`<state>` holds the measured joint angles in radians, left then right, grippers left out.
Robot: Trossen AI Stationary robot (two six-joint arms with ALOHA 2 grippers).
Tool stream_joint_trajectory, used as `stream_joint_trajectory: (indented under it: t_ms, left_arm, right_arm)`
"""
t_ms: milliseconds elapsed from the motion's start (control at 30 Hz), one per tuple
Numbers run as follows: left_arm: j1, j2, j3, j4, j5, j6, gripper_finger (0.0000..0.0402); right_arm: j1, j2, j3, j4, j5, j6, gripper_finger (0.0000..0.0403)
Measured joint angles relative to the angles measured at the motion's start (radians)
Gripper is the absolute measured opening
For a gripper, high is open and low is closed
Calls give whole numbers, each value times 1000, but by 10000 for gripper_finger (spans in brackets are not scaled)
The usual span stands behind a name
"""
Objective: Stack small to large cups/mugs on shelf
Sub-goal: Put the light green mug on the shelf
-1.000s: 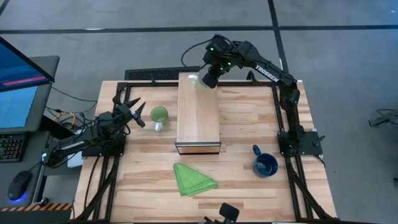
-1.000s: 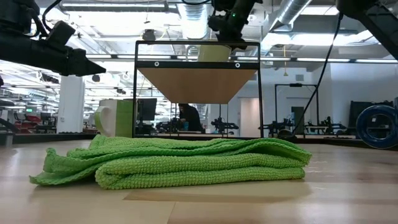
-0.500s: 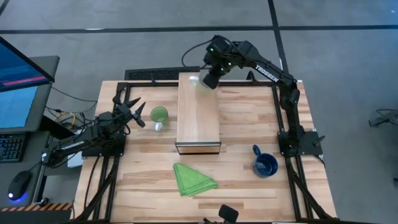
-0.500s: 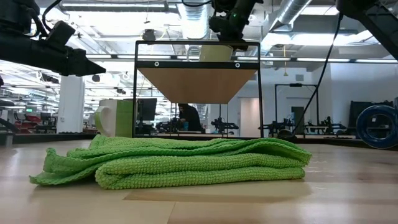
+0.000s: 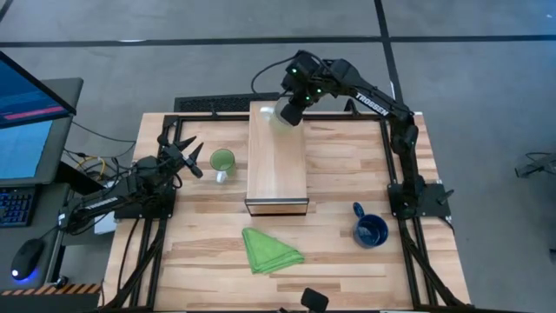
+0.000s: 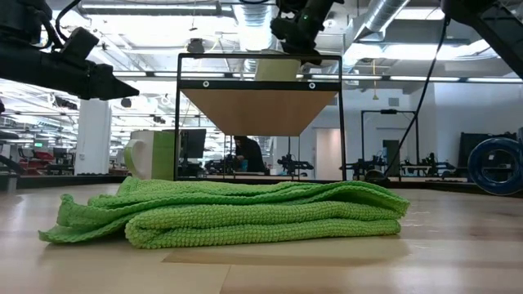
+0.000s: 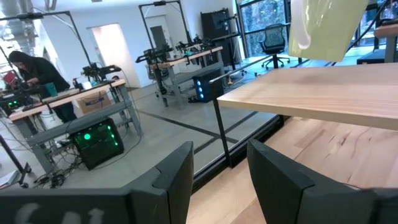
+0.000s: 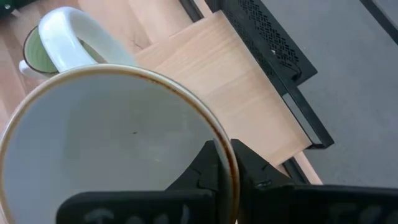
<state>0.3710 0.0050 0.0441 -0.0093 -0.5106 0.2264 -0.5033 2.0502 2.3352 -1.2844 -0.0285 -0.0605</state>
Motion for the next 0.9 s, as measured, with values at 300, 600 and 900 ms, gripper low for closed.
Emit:
stream_joint_trajectory:
  t_ms: [300, 600, 900]
  left_arm:
    - [0, 0, 0, 0, 0, 0, 144]
    - [0, 0, 0, 0, -1, 1, 144]
    - [0, 0, 0, 0, -1, 4, 144]
  right_arm:
    - [17, 28, 1, 26, 9, 8, 31]
    - [17, 61, 2, 24, 3, -16, 31]
    - [3, 59, 1, 25, 4, -27, 36]
